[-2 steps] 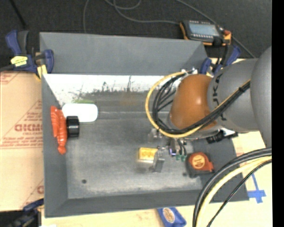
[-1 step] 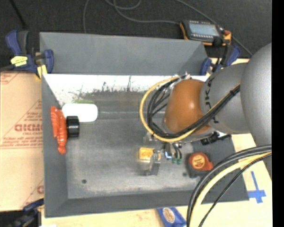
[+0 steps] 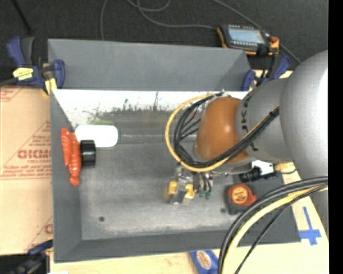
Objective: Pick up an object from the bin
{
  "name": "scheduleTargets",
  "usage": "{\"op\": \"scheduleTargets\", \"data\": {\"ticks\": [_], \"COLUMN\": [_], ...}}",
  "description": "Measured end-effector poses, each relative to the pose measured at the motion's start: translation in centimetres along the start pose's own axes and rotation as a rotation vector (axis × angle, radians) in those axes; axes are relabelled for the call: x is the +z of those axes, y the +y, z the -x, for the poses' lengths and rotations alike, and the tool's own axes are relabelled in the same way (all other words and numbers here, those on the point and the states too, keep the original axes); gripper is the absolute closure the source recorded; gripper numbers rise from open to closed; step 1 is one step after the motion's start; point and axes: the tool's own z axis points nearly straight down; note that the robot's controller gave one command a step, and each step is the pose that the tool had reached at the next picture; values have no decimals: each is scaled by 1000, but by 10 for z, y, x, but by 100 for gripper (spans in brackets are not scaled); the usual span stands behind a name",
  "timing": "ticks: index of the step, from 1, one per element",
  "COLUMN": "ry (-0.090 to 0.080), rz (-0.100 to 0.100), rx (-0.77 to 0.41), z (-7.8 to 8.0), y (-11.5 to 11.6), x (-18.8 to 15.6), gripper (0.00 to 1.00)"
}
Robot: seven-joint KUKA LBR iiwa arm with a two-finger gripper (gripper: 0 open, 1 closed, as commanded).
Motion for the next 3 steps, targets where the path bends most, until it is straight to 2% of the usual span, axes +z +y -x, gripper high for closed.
{"op": "scheduleTargets", "data": {"ticks": [2,3], "ry": [3,7], "rz": [-1,-2], "rx": [-1,-2], "z": [-1,-2], "y": [0,-1], "x": [-3,-17], "gripper": [100,100]}}
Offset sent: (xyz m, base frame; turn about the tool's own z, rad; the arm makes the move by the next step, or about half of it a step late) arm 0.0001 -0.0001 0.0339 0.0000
